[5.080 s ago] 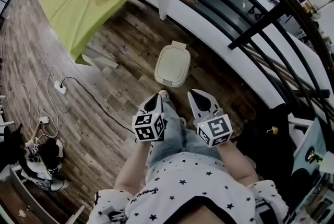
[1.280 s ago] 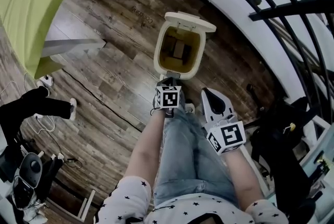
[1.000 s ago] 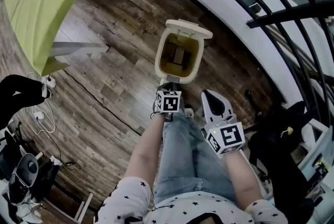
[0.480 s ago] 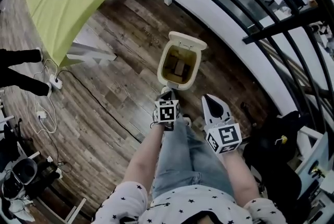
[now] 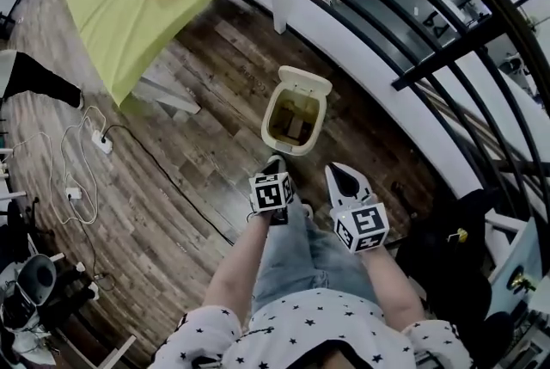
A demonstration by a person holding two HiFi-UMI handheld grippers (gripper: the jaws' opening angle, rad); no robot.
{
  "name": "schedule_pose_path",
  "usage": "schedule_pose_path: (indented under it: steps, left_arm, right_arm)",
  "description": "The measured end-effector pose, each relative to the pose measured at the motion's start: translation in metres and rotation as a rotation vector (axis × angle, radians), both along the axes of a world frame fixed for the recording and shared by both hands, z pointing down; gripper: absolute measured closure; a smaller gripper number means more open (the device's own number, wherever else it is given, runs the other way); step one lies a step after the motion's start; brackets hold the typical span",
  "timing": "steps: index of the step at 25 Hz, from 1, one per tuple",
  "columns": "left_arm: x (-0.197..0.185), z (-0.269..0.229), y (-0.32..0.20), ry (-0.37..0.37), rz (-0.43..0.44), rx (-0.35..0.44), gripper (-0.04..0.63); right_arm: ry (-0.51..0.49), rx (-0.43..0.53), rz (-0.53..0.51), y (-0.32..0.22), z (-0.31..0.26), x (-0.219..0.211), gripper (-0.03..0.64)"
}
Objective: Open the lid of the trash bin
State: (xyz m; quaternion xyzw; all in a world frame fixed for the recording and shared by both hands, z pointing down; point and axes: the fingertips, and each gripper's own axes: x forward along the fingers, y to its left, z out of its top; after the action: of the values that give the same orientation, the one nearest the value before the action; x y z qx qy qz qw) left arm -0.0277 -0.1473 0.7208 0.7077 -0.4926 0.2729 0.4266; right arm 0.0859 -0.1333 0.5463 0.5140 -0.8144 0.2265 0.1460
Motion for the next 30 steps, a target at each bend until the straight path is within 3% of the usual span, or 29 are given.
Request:
schedule_pose_path:
  steps: [15,30]
  left_arm:
    - [0.000,-0.109,0.056,0.035,-0.061,0.109,0.583]
    - [-0.006,-0.208,0.090,0.081,-0.029,0.231,0.583]
  right_arm:
    - [-0.028,0.030,-0.057,0.055,-0.054,-0.005,0.623]
    - [-0.034,0.034,-0.122,0.085,-0.098,-0.027,0.623]
